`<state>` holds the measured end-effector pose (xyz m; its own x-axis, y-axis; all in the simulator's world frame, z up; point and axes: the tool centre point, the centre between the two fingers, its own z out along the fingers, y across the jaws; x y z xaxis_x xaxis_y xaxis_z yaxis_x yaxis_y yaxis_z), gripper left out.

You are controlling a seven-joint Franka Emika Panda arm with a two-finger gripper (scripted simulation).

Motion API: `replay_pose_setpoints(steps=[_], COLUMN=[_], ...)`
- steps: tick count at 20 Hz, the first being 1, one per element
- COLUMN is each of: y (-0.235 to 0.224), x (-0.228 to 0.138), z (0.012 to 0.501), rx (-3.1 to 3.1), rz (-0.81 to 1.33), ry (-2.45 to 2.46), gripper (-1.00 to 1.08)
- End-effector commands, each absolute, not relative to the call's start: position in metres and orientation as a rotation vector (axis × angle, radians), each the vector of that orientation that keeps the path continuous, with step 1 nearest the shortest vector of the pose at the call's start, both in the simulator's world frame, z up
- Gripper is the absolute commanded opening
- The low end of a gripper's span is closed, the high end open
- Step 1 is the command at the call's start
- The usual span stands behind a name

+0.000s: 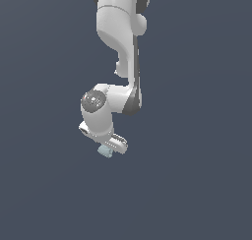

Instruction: Pick up the object and move it to a goal position.

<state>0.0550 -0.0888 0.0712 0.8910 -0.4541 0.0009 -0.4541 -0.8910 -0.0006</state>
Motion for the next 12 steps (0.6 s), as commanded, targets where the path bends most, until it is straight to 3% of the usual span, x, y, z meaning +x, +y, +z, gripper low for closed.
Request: replay_pose_setpoints(steps=[1, 9, 10, 12], y=[-0.089, -0.09, -0.09, -0.09], x=[0.054, 0.056, 0.056, 0.056], z=[0.057, 0.042, 0.042, 0.042], rx=[-3.054, -3.053, -3.053, -3.053], rz=[0.0, 0.0, 0.0, 0.0], ry=[0.736, 0.739, 0.739, 0.739], gripper=[1.0, 1.0, -1.0, -1.0])
